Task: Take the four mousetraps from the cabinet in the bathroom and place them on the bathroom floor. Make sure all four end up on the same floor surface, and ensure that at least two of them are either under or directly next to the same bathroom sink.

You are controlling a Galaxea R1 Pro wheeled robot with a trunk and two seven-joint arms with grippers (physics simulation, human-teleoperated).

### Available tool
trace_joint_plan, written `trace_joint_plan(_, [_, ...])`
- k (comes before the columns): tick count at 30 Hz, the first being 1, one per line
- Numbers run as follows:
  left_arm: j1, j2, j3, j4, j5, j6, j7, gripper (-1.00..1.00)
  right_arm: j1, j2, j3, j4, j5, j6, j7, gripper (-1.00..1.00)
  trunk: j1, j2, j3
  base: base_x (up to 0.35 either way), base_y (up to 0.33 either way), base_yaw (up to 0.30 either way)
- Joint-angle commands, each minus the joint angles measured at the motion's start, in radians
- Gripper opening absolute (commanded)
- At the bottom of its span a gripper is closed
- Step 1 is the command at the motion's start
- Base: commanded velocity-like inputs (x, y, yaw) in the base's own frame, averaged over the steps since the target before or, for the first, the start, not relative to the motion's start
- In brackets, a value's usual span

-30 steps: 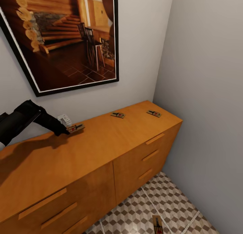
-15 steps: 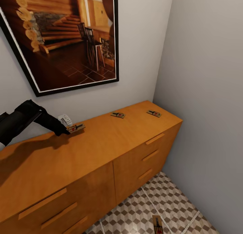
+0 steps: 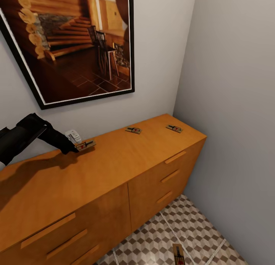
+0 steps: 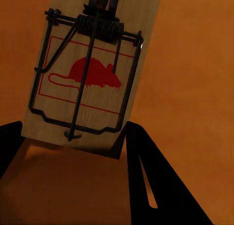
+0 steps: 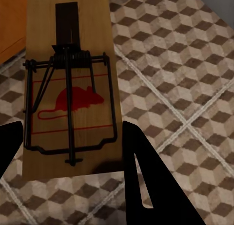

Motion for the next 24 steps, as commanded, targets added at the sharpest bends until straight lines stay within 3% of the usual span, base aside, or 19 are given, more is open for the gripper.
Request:
trace_joint_plan(1, [-0.001,0.001,-0.001,-0.001,-0.011,0.002,-0.007,-1.00,-0.001,0.001,-0.005,0.001,0.005,-0.003,-0.005,-1.00,0.000,0.000,-0.001,0.000,0.000,0.000])
trace_joint_plan(9, [-0.001,0.001,-0.002,0.000,-0.012,0.002,-0.006,-1.00,-0.001,0.001,-0.005,0.001,0.005,-0.003,-0.005,-1.00,0.000,0.000,-0.001,-0.064,0.000,0.000])
trace_joint_plan(24, [-0.001,0.000,-0.004,0.000,-0.012,0.002,-0.006,-1.00,-0.001,0.001,-0.005,0.001,0.005,-0.003,-0.005,-1.00,0.000,0.000,-0.001,-0.311,-0.052,0.000])
